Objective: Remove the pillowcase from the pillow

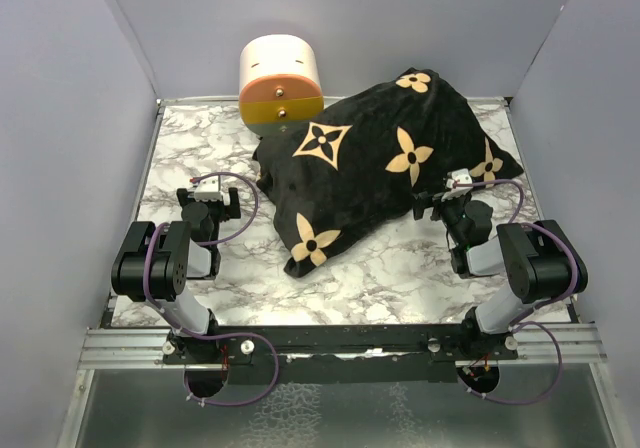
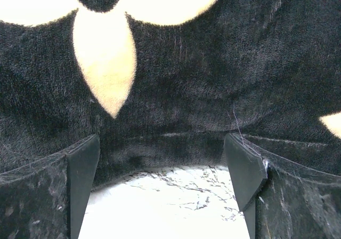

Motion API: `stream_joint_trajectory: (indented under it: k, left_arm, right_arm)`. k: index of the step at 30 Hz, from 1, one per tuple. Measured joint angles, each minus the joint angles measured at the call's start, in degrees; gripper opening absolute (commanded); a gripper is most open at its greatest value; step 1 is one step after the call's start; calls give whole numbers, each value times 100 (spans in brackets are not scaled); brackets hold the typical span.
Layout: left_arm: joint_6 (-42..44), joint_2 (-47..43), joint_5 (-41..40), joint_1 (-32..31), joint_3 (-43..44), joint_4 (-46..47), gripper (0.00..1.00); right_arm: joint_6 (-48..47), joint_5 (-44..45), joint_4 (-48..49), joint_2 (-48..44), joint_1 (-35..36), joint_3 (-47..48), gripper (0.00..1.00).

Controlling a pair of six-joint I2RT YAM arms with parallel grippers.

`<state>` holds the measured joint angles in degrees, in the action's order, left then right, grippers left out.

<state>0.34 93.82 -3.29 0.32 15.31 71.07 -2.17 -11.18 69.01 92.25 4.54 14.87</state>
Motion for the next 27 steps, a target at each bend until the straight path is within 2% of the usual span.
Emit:
stream_joint_trajectory:
  k: [15, 18, 21, 23, 27]
  left_arm:
    - [-2, -44, -2, 0, 33, -133, 99]
    - [24, -439, -7, 11, 588, -1447, 99]
    - [225, -986, 219, 50, 1762, -3158, 99]
    - [407, -1344, 505, 74, 2518, -4138, 99]
    - [831, -1784, 1327, 85, 3628, -5831, 99]
  right_arm:
    - [57, 190, -37, -20, 0, 13, 100]
    - [236, 638, -1130, -411, 0, 481, 100]
    - [398, 999, -2533, -785, -2, 1650, 100]
    - [564, 1058, -2892, -1029, -9, 2041, 100]
    - [1915, 1569, -3571, -1687, -61, 2251, 100]
